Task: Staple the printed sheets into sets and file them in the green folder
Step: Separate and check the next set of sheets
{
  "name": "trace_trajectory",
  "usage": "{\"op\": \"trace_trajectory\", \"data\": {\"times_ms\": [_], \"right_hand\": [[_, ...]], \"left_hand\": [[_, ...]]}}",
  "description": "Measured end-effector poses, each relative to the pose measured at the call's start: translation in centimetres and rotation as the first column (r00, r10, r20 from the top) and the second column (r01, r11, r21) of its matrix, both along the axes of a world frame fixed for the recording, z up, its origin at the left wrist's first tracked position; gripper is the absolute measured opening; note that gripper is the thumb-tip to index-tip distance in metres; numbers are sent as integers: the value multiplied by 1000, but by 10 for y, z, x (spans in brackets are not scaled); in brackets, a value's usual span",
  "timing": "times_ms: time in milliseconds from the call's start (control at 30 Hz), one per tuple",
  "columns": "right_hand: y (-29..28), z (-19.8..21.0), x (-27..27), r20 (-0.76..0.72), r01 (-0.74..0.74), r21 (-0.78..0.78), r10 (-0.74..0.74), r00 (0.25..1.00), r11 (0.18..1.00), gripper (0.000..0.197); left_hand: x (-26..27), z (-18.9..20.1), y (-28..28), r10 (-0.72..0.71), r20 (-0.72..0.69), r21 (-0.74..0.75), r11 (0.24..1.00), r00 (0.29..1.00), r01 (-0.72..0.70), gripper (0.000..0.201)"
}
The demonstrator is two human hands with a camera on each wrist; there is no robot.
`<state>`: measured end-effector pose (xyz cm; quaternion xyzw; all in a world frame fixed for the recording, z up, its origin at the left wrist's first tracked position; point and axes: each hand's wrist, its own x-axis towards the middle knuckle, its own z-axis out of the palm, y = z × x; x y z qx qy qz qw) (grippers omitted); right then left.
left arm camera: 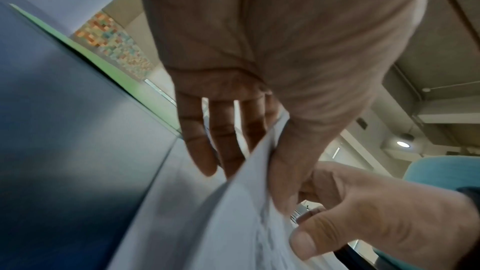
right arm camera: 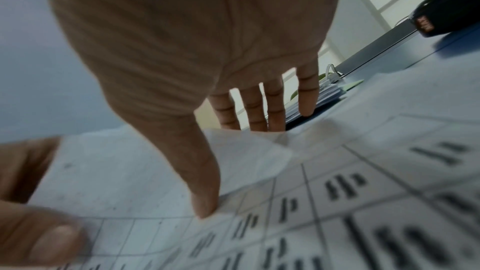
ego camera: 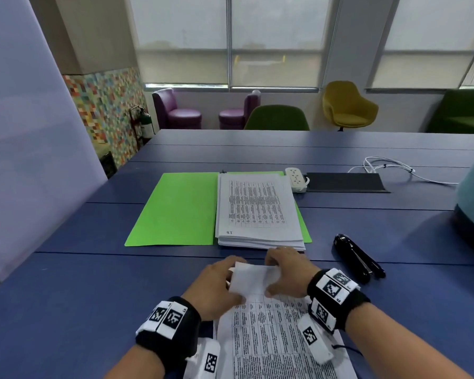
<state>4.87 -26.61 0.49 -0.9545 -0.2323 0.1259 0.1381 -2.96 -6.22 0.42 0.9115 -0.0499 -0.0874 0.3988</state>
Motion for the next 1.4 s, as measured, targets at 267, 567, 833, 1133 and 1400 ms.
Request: {"op": "trace_trajectory", "data": {"times_ms": [267, 567, 833, 1133, 1400], "right_hand": [[2, 7, -9, 78, -119, 32, 116, 990, 992, 13], [-44, 20, 13, -102, 249, 280, -229, 968, 927, 22], [-63, -11, -11, -690, 592, 560, -69, 720, 579, 34], [-49, -15, -23, -522, 463, 451, -195, 830, 763, 21], [-48, -17, -30, -530, 507, 481, -223, 818, 715, 23]], "left_hand": [[-13, -11, -2, -43, 80, 70, 997, 996, 38, 23], [-9, -26, 1, 169, -76, -308, 934, 983, -184, 17], [-2, -26, -3, 350, -171, -588, 714, 921, -381, 22], [22, -20, 27, 175, -85, 334, 933, 981, -137, 66], [27, -16, 12, 316, -137, 72, 948, 939, -309, 32]]}}
